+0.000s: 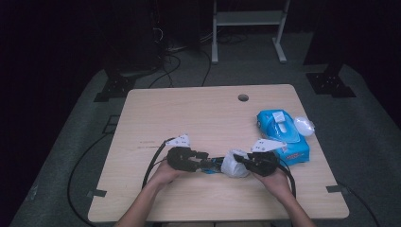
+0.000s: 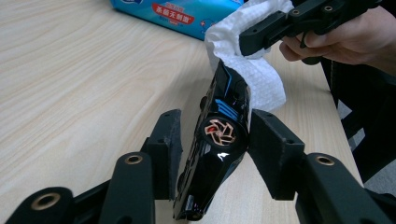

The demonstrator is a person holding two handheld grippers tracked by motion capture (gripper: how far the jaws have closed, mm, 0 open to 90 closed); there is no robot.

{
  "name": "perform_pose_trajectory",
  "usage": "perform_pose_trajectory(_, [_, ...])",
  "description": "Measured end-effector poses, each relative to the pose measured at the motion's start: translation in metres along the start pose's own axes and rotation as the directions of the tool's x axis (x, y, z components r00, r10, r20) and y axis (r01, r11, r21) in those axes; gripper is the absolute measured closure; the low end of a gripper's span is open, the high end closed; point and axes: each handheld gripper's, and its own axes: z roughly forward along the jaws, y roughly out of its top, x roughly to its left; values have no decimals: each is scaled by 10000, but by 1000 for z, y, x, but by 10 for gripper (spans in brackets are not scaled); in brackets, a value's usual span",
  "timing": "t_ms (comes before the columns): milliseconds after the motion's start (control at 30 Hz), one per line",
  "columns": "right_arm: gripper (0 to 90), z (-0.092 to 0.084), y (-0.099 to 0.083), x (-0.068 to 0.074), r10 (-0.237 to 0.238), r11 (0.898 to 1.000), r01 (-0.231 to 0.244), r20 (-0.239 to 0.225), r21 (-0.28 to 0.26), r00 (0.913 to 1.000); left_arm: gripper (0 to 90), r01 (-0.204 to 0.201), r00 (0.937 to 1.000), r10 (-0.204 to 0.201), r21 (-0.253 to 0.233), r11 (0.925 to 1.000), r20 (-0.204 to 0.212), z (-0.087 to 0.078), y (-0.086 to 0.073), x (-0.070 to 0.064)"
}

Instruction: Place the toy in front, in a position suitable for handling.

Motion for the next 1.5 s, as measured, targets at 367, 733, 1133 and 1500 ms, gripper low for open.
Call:
perform_pose_trajectory(367, [850,-3,-3,1,35,10000,-36,-159,-48,9999,569,16,10000,-13,402,9992,-75,0,-1,-3])
perform_pose_trajectory(733, [851,-5,-6,5,-89,9999,86,-214,-124,9997,580,-27,10000,27,536,9986,18,-1,1,-5])
perform_pose_trajectory(1133, [850,-6,-7,6,-23,9998,20,-156,-191,9999,557,-554,9977,590,1023,9932,-326,6,-3,-9])
perform_pose_trajectory(1500, [849,-2,-3,0,393,9990,-395,-78,-193,9992,600,-1515,9864,1585,1321,9796,-442,8,7,1])
